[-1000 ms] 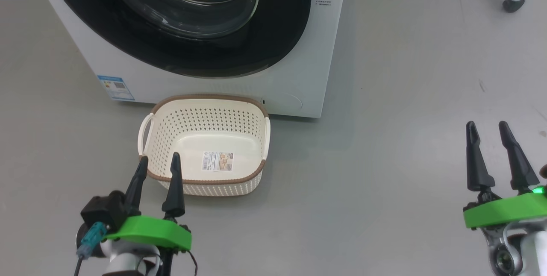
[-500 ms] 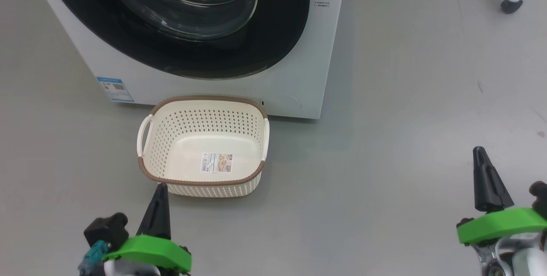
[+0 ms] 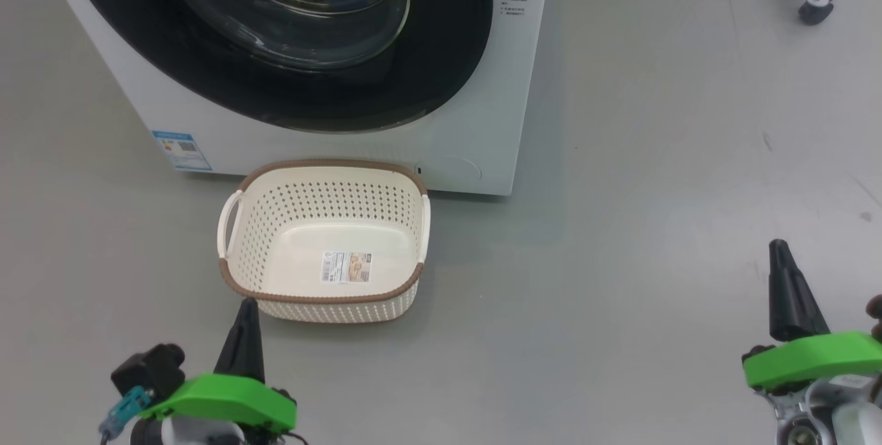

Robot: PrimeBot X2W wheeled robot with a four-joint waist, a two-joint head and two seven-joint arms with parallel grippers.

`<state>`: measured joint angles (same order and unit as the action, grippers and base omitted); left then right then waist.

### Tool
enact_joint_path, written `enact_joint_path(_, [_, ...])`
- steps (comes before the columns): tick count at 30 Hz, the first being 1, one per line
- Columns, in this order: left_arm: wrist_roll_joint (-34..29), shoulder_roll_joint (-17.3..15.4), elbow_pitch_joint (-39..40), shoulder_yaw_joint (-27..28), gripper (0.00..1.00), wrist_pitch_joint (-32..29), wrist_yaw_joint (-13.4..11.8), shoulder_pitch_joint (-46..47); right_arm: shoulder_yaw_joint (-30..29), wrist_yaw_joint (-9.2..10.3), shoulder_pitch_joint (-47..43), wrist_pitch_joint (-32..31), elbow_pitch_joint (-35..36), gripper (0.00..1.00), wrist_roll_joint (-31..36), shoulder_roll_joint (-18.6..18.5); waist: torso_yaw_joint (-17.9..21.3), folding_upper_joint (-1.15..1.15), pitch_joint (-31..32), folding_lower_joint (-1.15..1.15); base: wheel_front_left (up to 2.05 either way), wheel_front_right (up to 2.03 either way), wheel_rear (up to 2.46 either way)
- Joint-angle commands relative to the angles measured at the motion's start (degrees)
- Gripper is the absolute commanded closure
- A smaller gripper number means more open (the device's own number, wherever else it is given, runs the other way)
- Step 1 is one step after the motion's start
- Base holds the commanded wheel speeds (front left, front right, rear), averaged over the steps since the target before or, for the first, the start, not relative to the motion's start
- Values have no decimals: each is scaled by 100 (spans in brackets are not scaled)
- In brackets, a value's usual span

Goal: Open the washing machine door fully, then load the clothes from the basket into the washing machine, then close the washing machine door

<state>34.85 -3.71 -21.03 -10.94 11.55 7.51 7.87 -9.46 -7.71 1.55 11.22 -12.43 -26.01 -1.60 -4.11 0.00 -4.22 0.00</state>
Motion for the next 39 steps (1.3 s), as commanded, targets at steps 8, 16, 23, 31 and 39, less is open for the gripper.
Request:
enact_joint_path(8, [523,-42,257,218,100,-132,-1,167,23,6,243,-143,138,100,-594,-68,32,0,32,0,0,0,0])
enact_joint_path(16, [973,-44,296,328,100,-257,-1,136,45,7,261,-279,114,100,-1096,-73,64,0,63,0,0,0,0])
enact_joint_path(23, [1363,-45,329,426,100,-368,-1,110,65,8,277,-397,92,100,-1534,-77,91,0,90,0,0,0,0])
enact_joint_path(31, [1864,-43,372,555,100,-513,-1,78,91,10,298,-550,64,100,-2100,-83,127,0,125,0,0,0,0])
enact_joint_path(39, [2252,-41,404,657,100,-628,-1,53,111,11,314,-669,42,100,-2540,-87,155,0,152,0,0,0,0])
